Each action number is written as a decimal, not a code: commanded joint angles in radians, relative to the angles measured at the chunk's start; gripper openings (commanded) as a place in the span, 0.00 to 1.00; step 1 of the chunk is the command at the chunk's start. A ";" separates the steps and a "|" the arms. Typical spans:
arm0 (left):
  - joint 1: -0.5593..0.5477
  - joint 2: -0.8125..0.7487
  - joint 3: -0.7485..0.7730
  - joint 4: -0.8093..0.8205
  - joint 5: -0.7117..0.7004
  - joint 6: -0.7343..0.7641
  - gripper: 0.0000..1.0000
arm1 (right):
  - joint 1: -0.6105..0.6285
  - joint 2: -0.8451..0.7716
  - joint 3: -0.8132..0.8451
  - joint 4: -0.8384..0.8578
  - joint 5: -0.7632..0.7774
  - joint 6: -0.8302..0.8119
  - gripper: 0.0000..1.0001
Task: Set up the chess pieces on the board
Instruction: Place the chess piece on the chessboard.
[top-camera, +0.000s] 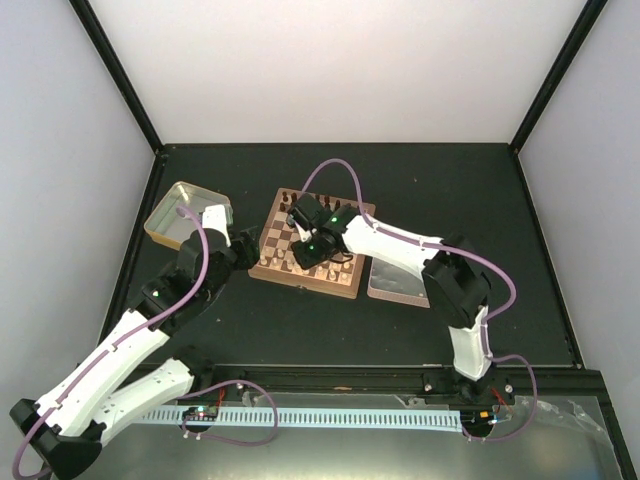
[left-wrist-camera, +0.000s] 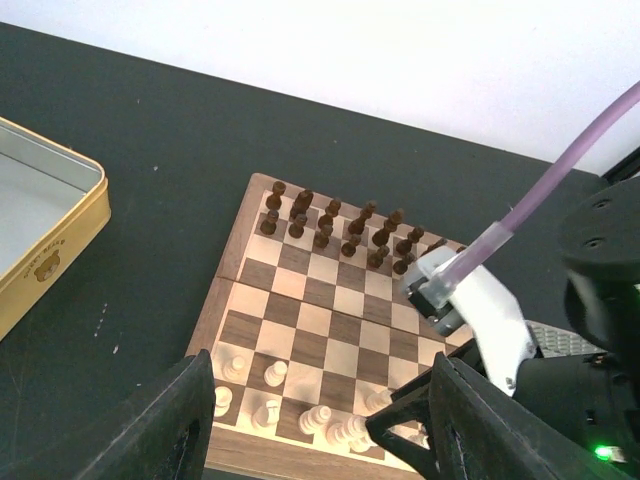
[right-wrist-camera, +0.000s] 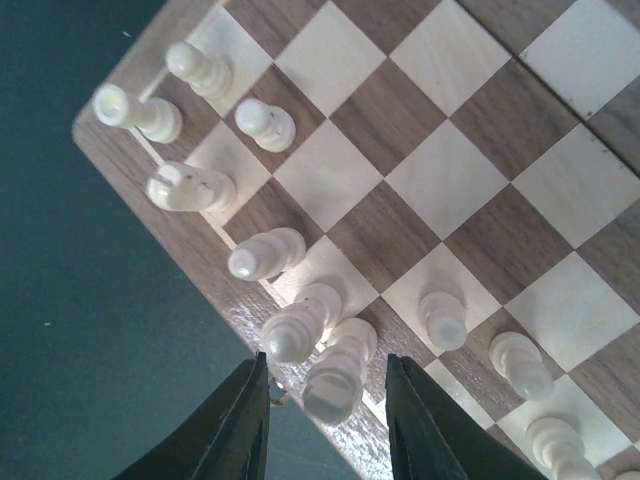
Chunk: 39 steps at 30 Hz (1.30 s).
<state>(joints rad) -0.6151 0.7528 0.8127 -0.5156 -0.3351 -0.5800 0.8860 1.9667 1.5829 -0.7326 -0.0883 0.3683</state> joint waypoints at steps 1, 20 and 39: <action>0.008 0.000 -0.003 0.005 -0.003 -0.009 0.60 | 0.004 0.042 0.018 -0.012 0.008 -0.015 0.32; 0.012 0.011 -0.001 0.010 0.003 -0.006 0.60 | 0.012 0.006 -0.020 -0.067 0.064 -0.018 0.18; 0.013 0.014 -0.003 0.008 0.012 -0.009 0.60 | 0.013 0.004 -0.022 -0.062 0.042 -0.023 0.24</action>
<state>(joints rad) -0.6098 0.7616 0.8127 -0.5152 -0.3328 -0.5800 0.8936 1.9865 1.5684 -0.7971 -0.0475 0.3485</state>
